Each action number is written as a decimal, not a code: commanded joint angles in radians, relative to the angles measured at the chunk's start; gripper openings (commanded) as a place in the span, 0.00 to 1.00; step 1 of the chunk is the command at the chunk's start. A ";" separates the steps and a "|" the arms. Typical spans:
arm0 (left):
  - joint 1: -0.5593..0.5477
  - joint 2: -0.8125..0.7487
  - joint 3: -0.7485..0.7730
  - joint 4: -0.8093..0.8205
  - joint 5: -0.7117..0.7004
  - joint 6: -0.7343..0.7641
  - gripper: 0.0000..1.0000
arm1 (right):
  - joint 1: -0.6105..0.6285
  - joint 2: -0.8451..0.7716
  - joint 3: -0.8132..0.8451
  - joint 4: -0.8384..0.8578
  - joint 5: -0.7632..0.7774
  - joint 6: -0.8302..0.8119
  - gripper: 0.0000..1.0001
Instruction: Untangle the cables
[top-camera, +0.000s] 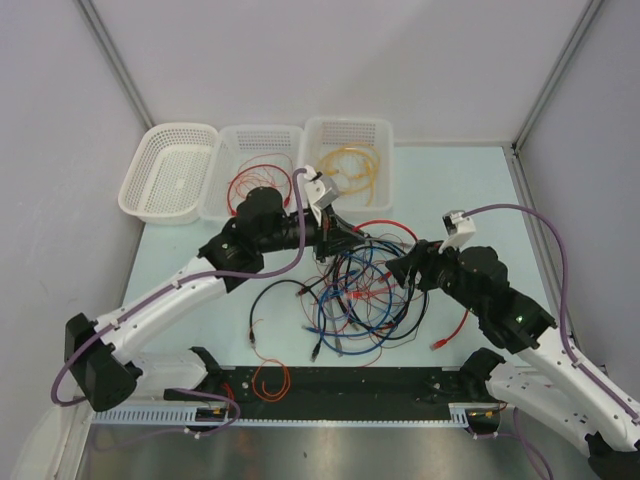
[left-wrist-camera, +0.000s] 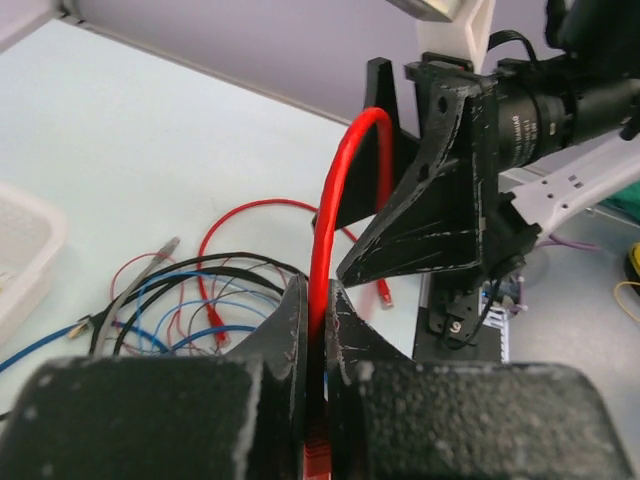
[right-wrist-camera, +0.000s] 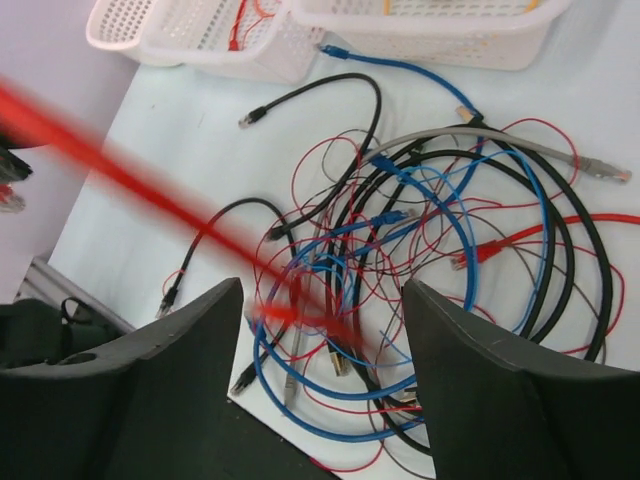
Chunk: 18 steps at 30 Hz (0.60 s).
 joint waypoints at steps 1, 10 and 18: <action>0.043 -0.019 0.069 -0.066 -0.133 0.048 0.00 | 0.004 -0.009 0.044 -0.035 0.114 0.014 0.76; 0.350 0.120 0.233 -0.231 -0.472 -0.115 0.00 | -0.005 -0.061 0.044 -0.055 0.233 -0.006 0.79; 0.531 0.287 0.447 -0.208 -0.646 -0.222 0.00 | -0.034 -0.018 0.044 -0.047 0.219 -0.032 0.78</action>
